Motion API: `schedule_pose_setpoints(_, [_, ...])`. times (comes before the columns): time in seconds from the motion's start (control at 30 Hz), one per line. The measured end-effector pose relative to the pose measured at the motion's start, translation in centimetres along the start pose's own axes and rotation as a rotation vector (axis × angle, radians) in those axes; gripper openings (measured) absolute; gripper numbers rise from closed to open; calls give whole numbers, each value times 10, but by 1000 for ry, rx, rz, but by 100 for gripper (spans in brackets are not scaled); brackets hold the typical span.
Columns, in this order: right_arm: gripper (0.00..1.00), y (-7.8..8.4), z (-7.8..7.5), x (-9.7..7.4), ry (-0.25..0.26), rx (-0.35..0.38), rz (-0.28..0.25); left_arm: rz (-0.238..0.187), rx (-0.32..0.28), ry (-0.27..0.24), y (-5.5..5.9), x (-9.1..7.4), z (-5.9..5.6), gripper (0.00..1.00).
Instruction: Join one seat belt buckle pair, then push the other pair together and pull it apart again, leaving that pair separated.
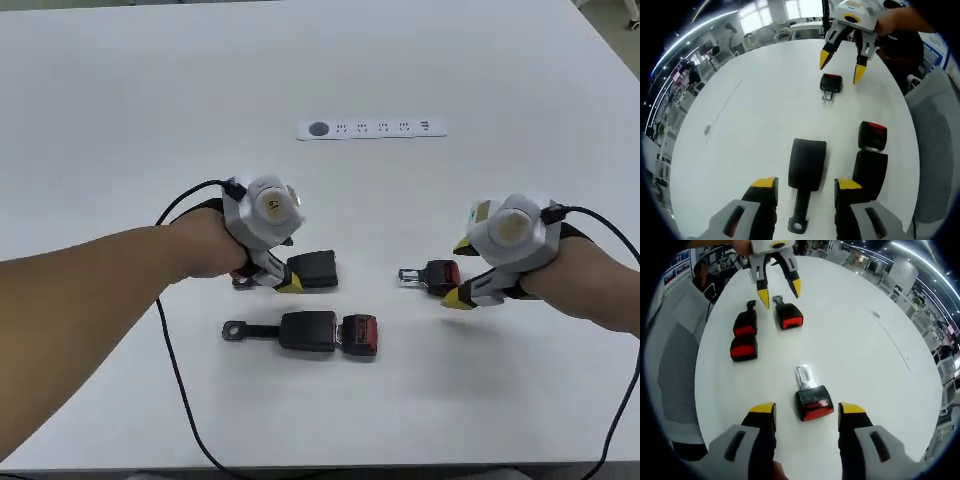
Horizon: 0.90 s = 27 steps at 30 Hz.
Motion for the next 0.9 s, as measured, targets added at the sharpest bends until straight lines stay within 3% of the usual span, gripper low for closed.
schedule_pose_setpoints(0.03, [50, 1, 5, -2, 0, 5, -13, -26, -56, -2, 5, -8, -5, 47])
schedule_pose_setpoints(0.07, [51, 1, 9, -5, 4, 17, -19, -43, -85, -4, 8, -13, -10, 48])
schedule_pose_setpoints(0.1, [53, 1, 14, -9, 11, 40, -33, -95, -107, -22, 11, -26, -17, 49])
schedule_pose_setpoints(0.13, [55, 1, 18, -12, 12, 53, -52, -118, -127, -26, 15, -32, -23, 51])
schedule_pose_setpoints(0.17, [56, 1, 22, -15, 14, 67, -73, -124, -151, -24, 24, -34, -29, 51])
schedule_pose_setpoints(0.27, [64, 6, 35, -23, 29, 106, -114, -109, -148, -47, 48, -50, -51, 59])
schedule_pose_setpoints(0.3, [67, 9, 41, -26, 33, 128, -124, -101, -155, -59, 55, -55, -52, 61])
schedule_pose_setpoints(0.4, [70, 18, 51, -34, 49, 193, -138, -150, -264, -108, 71, -71, -64, 66])
schedule_pose_setpoints(0.57, [75, 32, 65, -47, 60, 261, -173, -215, -372, -138, 86, -91, -78, 73])
schedule_pose_setpoints(0.63, [82, 34, 69, -52, 76, 286, -204, -229, -395, -145, 93, -94, -80, 75])
schedule_pose_setpoints(0.8, [92, 35, 75, -63, 88, 326, -226, -252, -410, -179, 104, -101, -83, 80])
schedule_pose_setpoints(0.83, [94, 36, 75, -64, 96, 330, -229, -250, -451, -187, 107, -102, -84, 82])
schedule_pose_setpoints(0.9, [100, 36, 75, -65, 110, 338, -250, -255, -478, -198, 113, -102, -83, 88])
Point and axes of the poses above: the centre of the closed fingertips' face, and the gripper's own axes: x roughly forward along the fingers, z roughly to its left, y roughly out of its underside, the point moved 8 cm from there along -x, roughly backward along the fingers
